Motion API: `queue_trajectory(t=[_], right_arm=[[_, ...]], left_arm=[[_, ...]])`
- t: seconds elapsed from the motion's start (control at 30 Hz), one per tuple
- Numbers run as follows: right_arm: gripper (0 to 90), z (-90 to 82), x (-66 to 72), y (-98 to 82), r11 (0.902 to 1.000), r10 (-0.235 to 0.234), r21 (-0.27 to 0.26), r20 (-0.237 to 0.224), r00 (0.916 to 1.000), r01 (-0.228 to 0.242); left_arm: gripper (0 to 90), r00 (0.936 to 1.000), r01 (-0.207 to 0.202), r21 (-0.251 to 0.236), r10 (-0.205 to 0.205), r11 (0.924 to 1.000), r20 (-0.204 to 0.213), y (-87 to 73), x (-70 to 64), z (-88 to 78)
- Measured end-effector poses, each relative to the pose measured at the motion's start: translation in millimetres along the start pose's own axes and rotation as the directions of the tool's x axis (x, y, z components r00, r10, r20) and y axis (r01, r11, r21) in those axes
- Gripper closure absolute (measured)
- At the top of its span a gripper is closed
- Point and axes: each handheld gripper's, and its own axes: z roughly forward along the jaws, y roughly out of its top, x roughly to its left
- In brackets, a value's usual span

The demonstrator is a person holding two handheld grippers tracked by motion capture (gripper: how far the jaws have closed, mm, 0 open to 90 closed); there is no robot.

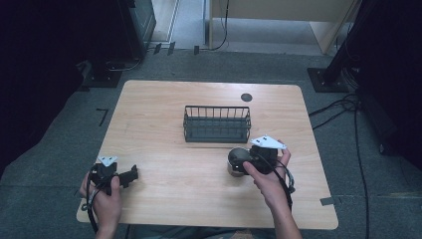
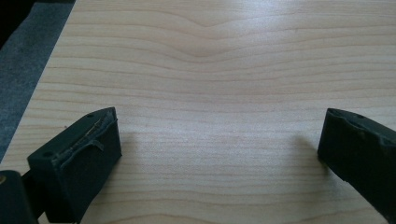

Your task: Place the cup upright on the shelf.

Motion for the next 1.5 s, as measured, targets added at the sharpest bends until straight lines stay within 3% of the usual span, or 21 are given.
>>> queue_trajectory(t=[0.13,0.27,0.57,0.7,1.2,1.33,1.5], right_arm=[[0.0,6.9,8.7,-0.4,0.9997,-0.019,0.018,-0.019,0.9996,0.019],[0.0,11.2,14.7,-2.1,0.9992,-0.036,0.02,0.005,0.9993,0.036],[0.0,20.2,16.6,-8.3,0.9986,-0.046,0.028,0.021,0.9987,0.045],[0.0,22.6,14.9,-11.5,0.9976,-0.062,0.033,0.05,0.9968,0.061],[0.0,41.4,6.5,-31.7,0.9945,-0.022,0.103,0.041,0.9989,0.018],[0.0,48.4,4.9,-36.5,0.9911,-0.009,0.133,0.018,0.9998,0.006],[2.2,53.2,4.0,-40.3,0.9889,0.001,0.148,0.033,0.9995,-0.006]], left_arm=[[0.0,1.0,0.0,0.0,0.0,1.0,0.0,0.0,0.0,0.0],[0.0,1.0,0.0,0.0,0.0,1.0,0.0,0.0,0.0,0.0],[0.0,1.0,0.0,0.0,0.0,1.0,0.0,0.0,0.0,0.0],[0.0,1.0,0.0,0.0,0.0,1.0,0.0,0.0,0.0,0.0],[0.0,1.0,0.0,0.0,0.0,1.0,0.0,0.0,0.0,0.0],[0.0,1.0,0.0,0.0,0.0,1.0,0.0,0.0,0.0,0.0],[0.0,1.0,0.0,0.0,0.0,1.0,0.0,0.0,0.0,0.0]])
